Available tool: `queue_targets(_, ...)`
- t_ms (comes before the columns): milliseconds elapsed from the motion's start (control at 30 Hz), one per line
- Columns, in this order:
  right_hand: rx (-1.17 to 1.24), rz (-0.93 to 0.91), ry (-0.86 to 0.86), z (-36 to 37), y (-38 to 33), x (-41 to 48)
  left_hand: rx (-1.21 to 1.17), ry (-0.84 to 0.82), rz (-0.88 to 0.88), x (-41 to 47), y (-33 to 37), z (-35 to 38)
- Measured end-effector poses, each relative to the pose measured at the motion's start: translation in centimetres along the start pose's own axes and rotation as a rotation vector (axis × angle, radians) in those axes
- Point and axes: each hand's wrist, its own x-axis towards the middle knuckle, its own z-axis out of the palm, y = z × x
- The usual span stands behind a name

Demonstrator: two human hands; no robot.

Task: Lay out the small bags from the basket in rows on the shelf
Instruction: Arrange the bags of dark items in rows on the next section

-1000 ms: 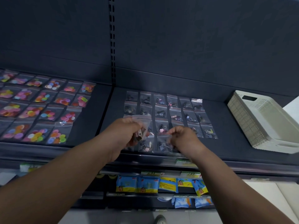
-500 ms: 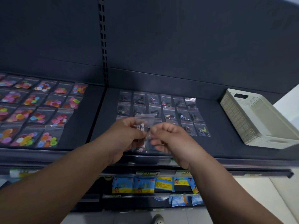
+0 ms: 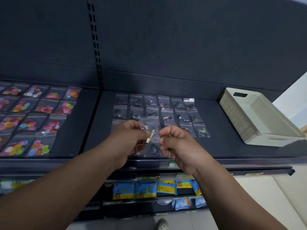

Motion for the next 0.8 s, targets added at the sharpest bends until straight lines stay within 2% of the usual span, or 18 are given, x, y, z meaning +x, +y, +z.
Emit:
queue_targets(200,-0.056,-0.048,0.004,-0.2,-0.6,0.1,0.109,-0.053,0.063,0.0,-0.2,0.9)
queue_targets(467,-0.062,-0.031,0.114,-1.6,-0.4,0.3,0.362,-0.078,0.176,0.6,-0.7,1.9)
queue_targets(567,-0.050,-0.014,0.212,-3.3,-0.6,0.7,0.454,-0.074,0.202,1.1,-1.3,1.8)
queue_targets(700,-0.200,0.016,0.385,-5.9,-0.2,1.9,0.653,-0.049,0.289,1.4,-1.8,1.3)
queue_targets(800,-0.379,0.065,0.418,-6.7,0.9,2.7,0.822,-0.057,0.349,1.4,-2.0,1.5)
